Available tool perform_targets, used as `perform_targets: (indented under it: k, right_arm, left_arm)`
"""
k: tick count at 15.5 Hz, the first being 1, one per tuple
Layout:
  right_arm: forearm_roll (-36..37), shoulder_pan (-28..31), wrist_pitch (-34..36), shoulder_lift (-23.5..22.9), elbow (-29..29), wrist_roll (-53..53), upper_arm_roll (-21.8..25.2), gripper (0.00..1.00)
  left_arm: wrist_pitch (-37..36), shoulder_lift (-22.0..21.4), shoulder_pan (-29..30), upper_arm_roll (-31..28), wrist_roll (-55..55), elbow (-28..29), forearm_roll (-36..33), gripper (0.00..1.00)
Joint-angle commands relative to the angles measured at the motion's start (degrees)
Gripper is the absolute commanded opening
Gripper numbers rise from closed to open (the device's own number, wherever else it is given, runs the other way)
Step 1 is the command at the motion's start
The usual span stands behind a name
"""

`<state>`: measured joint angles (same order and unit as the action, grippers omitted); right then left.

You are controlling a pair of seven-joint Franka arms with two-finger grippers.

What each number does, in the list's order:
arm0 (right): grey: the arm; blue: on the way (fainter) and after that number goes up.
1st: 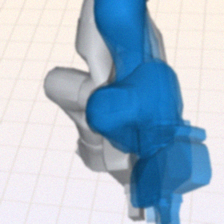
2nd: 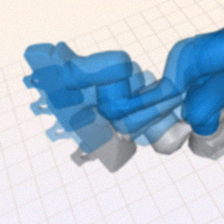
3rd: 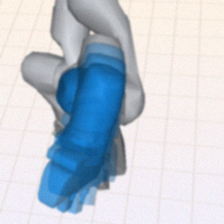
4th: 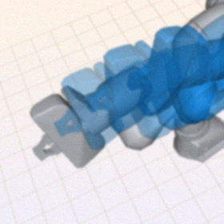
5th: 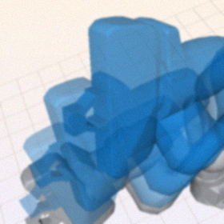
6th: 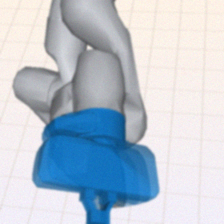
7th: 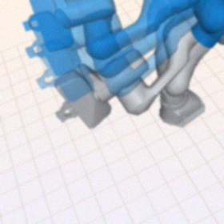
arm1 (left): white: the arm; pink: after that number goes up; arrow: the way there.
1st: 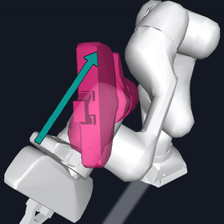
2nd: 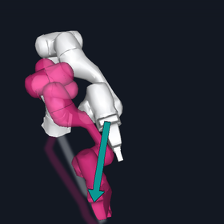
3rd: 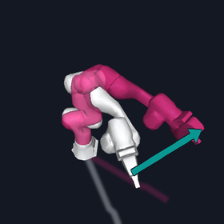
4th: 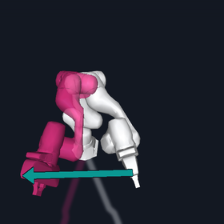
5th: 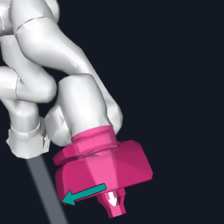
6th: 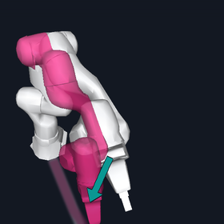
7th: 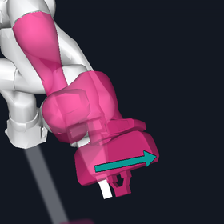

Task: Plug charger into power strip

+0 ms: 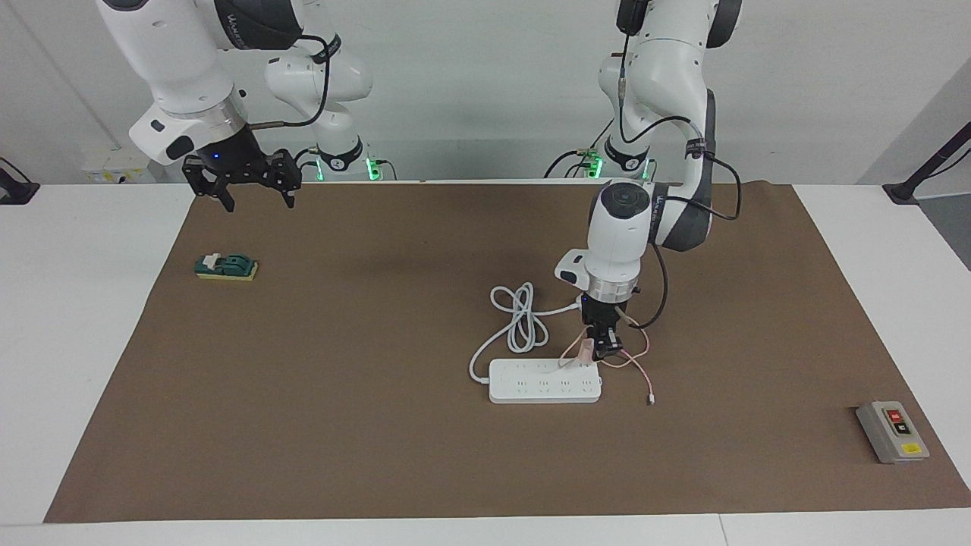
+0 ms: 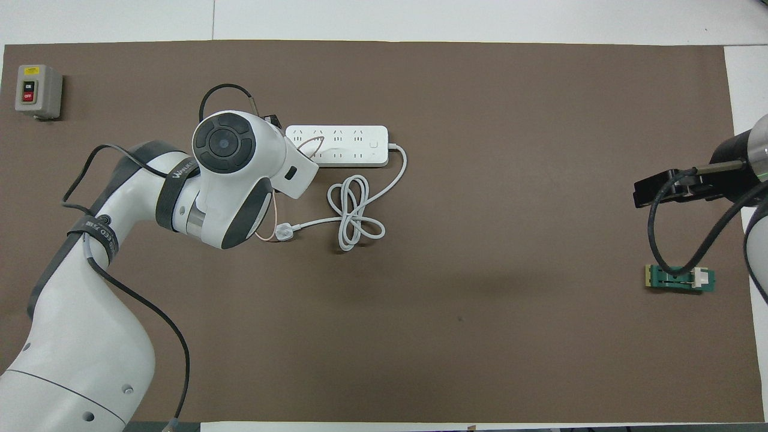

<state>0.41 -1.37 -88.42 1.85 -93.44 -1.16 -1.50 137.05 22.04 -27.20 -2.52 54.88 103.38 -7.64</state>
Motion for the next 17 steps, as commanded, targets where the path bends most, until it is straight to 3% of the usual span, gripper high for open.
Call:
perform_targets:
  k: [1,9,17]
  right_arm:
    - [-0.23,0.93,-0.97,1.05,-1.04,0.98,-1.05,1.0]
    - [-0.23,-0.22,-0.62,1.14,-1.13,0.72,-2.37,1.0]
    - [-0.23,0.31,-0.44,1.14,-1.04,0.72,-2.28,1.0]
  left_arm:
    - [-0.82,-0.6,-1.1,-0.73,-0.74,0.68,-0.89,0.0]
    - [-2.32,0.11,-1.1,-0.82,-6.63,0.33,-0.89,0.0]
    - [-4.96,1.95,-1.01,-0.82,-7.69,-4.33,-1.41,0.0]
